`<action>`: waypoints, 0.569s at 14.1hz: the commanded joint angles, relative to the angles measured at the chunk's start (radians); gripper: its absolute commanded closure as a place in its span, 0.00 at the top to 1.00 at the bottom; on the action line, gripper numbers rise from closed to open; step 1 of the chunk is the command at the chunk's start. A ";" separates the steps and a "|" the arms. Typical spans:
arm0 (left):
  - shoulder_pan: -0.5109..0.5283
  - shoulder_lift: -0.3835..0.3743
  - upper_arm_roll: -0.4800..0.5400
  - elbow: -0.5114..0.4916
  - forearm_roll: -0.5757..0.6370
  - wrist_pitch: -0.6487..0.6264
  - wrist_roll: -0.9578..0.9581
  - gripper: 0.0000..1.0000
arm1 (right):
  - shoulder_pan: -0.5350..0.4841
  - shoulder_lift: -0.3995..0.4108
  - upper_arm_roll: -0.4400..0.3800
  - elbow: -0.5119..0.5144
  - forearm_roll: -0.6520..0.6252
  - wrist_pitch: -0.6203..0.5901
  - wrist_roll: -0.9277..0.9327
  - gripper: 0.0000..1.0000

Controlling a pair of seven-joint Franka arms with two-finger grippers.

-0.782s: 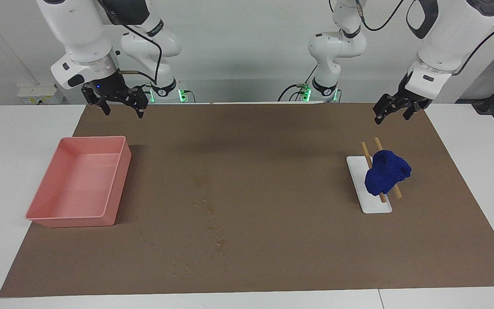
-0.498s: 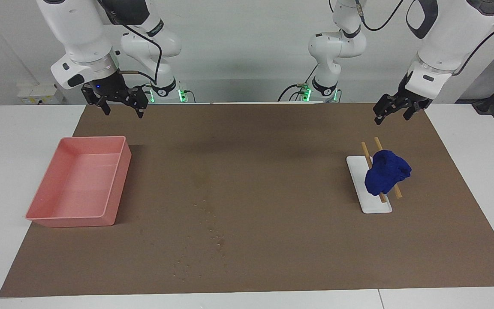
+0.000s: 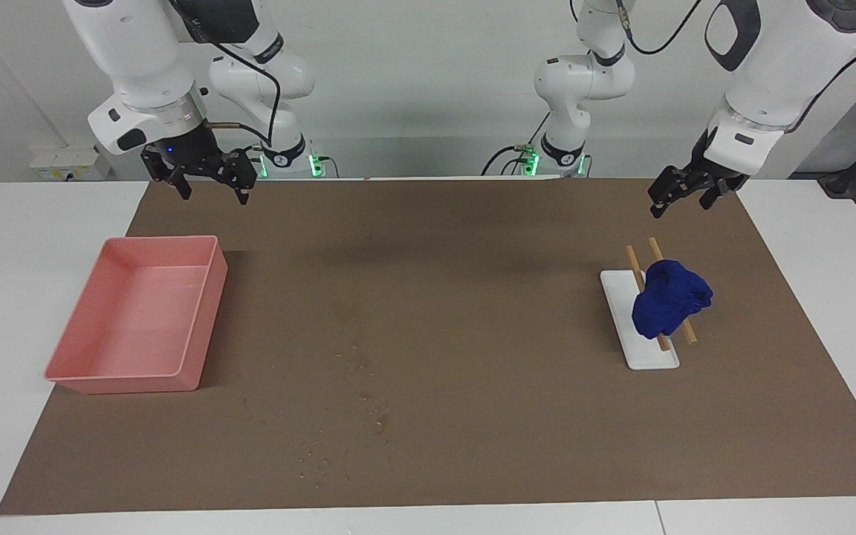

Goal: Wipe water with towel using both arms
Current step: 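Grasp the blue cloth on the white tray with the left gripper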

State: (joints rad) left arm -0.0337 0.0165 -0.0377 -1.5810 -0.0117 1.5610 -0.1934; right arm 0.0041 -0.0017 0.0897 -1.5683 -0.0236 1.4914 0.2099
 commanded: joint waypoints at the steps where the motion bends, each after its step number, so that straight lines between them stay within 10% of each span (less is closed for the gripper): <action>1: 0.009 -0.018 -0.007 -0.034 0.015 0.034 -0.012 1.00 | -0.015 -0.004 0.007 -0.004 0.001 -0.002 -0.012 1.00; 8: 0.044 -0.095 -0.005 -0.263 0.019 0.361 0.005 1.00 | -0.015 -0.004 0.007 -0.003 0.001 -0.005 -0.018 1.00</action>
State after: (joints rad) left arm -0.0238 -0.0251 -0.0347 -1.7670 -0.0115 1.8583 -0.1941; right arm 0.0041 -0.0017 0.0896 -1.5683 -0.0236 1.4914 0.2099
